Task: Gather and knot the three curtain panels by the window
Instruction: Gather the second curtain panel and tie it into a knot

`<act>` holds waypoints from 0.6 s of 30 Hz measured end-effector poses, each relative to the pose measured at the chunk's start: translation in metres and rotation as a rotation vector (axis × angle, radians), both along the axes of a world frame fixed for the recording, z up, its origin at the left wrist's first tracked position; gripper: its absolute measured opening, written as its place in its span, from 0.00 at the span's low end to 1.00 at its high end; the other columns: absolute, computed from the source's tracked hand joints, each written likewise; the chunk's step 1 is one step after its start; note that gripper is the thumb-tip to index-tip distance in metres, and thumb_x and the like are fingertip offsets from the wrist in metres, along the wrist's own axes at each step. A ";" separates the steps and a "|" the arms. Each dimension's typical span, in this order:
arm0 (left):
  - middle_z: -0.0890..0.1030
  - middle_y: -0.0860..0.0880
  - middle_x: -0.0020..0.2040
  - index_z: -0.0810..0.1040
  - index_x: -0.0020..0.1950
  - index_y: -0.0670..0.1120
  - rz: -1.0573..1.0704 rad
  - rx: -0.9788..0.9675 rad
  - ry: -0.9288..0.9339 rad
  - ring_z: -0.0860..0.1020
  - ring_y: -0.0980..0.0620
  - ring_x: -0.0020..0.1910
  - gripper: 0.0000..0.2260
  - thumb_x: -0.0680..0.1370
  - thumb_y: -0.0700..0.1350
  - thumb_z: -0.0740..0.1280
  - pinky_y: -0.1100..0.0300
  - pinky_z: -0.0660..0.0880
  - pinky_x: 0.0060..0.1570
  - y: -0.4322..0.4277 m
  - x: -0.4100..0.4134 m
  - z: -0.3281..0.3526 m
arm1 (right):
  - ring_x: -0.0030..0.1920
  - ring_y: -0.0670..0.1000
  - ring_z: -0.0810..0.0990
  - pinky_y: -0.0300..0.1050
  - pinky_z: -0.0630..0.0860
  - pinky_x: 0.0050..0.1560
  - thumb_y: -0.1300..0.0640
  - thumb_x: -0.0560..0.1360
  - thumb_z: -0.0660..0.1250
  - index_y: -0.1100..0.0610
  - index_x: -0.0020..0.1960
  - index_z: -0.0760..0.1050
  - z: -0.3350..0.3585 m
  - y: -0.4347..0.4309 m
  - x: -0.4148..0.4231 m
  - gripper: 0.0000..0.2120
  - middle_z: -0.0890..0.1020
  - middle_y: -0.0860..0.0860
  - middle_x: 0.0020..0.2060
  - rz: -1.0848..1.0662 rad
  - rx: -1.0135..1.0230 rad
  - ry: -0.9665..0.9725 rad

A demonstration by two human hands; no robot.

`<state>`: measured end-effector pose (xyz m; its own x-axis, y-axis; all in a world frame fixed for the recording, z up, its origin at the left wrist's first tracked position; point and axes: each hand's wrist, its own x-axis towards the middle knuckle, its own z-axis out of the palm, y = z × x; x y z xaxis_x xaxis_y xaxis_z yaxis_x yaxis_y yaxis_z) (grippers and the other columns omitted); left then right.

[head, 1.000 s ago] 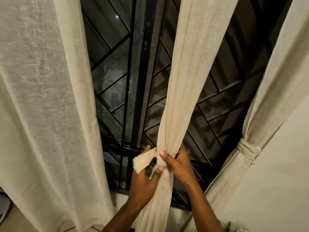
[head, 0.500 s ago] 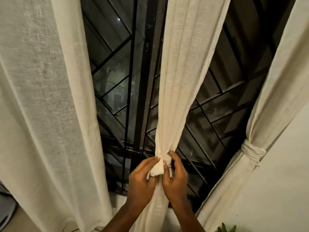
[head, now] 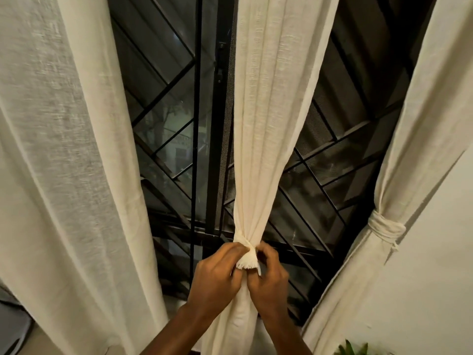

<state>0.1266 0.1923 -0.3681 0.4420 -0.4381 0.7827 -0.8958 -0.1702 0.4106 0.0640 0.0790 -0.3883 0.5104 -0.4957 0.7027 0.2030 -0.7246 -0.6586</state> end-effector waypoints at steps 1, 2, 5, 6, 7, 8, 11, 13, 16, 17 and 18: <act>0.82 0.50 0.52 0.80 0.55 0.44 0.005 0.006 -0.005 0.81 0.57 0.50 0.11 0.76 0.47 0.66 0.67 0.78 0.51 0.000 0.000 0.000 | 0.52 0.28 0.75 0.23 0.72 0.50 0.51 0.73 0.67 0.48 0.61 0.69 0.001 0.000 -0.001 0.17 0.77 0.39 0.51 0.009 -0.025 0.001; 0.82 0.50 0.52 0.81 0.56 0.44 0.012 0.010 -0.015 0.81 0.57 0.50 0.12 0.76 0.47 0.65 0.66 0.78 0.51 0.000 0.000 -0.001 | 0.54 0.28 0.74 0.23 0.71 0.52 0.50 0.74 0.66 0.49 0.61 0.70 0.003 0.001 -0.001 0.17 0.77 0.41 0.52 0.016 -0.044 0.000; 0.83 0.48 0.51 0.82 0.55 0.43 0.029 0.023 -0.071 0.81 0.55 0.50 0.13 0.77 0.48 0.64 0.63 0.78 0.53 -0.001 0.001 0.004 | 0.58 0.34 0.74 0.26 0.71 0.57 0.51 0.76 0.64 0.53 0.63 0.71 0.005 0.001 0.001 0.17 0.79 0.45 0.54 0.001 -0.089 -0.005; 0.83 0.48 0.50 0.82 0.55 0.43 0.034 0.027 -0.083 0.81 0.55 0.50 0.13 0.77 0.48 0.64 0.64 0.77 0.53 -0.002 0.000 0.007 | 0.57 0.35 0.74 0.26 0.71 0.57 0.53 0.76 0.63 0.54 0.62 0.72 0.005 0.001 0.002 0.16 0.79 0.46 0.54 -0.006 -0.096 -0.004; 0.83 0.49 0.50 0.82 0.55 0.43 0.043 0.028 -0.087 0.81 0.56 0.49 0.13 0.77 0.48 0.63 0.65 0.77 0.52 -0.002 0.000 0.010 | 0.57 0.35 0.74 0.25 0.70 0.56 0.55 0.75 0.63 0.55 0.62 0.73 0.006 0.000 0.003 0.15 0.80 0.46 0.53 -0.006 -0.099 -0.001; 0.83 0.49 0.49 0.82 0.55 0.44 0.051 0.030 -0.082 0.81 0.57 0.48 0.13 0.77 0.48 0.63 0.66 0.77 0.51 -0.003 0.000 0.013 | 0.56 0.35 0.75 0.24 0.70 0.56 0.56 0.75 0.63 0.55 0.61 0.73 0.007 0.000 0.004 0.14 0.80 0.47 0.52 -0.004 -0.103 0.000; 0.83 0.51 0.48 0.82 0.54 0.45 0.078 0.035 -0.040 0.81 0.58 0.46 0.13 0.76 0.49 0.63 0.66 0.79 0.47 -0.005 -0.004 0.020 | 0.53 0.39 0.78 0.27 0.73 0.54 0.58 0.75 0.63 0.61 0.57 0.77 0.005 -0.003 0.005 0.13 0.83 0.52 0.50 -0.011 -0.121 0.001; 0.82 0.51 0.46 0.82 0.53 0.47 0.111 0.072 -0.036 0.82 0.56 0.43 0.14 0.76 0.51 0.62 0.62 0.81 0.42 -0.008 -0.008 0.024 | 0.51 0.43 0.81 0.33 0.77 0.53 0.59 0.75 0.63 0.62 0.55 0.78 0.003 -0.005 0.006 0.12 0.83 0.54 0.50 -0.013 -0.130 -0.001; 0.79 0.52 0.44 0.82 0.50 0.49 0.156 0.208 -0.100 0.79 0.54 0.41 0.10 0.74 0.51 0.66 0.60 0.79 0.31 -0.008 -0.007 0.033 | 0.48 0.46 0.82 0.39 0.80 0.48 0.61 0.75 0.63 0.61 0.53 0.78 -0.001 -0.008 0.005 0.09 0.83 0.55 0.48 -0.013 -0.143 -0.031; 0.78 0.51 0.44 0.82 0.49 0.50 0.171 0.270 -0.131 0.78 0.53 0.41 0.09 0.73 0.51 0.69 0.60 0.78 0.31 -0.007 -0.005 0.039 | 0.47 0.45 0.82 0.38 0.79 0.48 0.62 0.75 0.63 0.60 0.52 0.78 -0.002 -0.008 0.004 0.08 0.83 0.55 0.47 -0.013 -0.152 -0.047; 0.76 0.51 0.44 0.82 0.49 0.51 0.189 0.341 -0.170 0.76 0.52 0.42 0.09 0.72 0.51 0.69 0.60 0.78 0.32 -0.007 -0.004 0.045 | 0.48 0.45 0.81 0.36 0.79 0.50 0.63 0.75 0.63 0.60 0.52 0.78 -0.002 -0.008 0.003 0.08 0.83 0.55 0.47 -0.014 -0.162 -0.062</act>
<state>0.1226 0.1855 -0.3226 0.4169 -0.6078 0.6759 -0.8858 -0.4385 0.1520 0.0673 0.0705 -0.3899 0.4578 -0.3797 0.8039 0.2287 -0.8235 -0.5192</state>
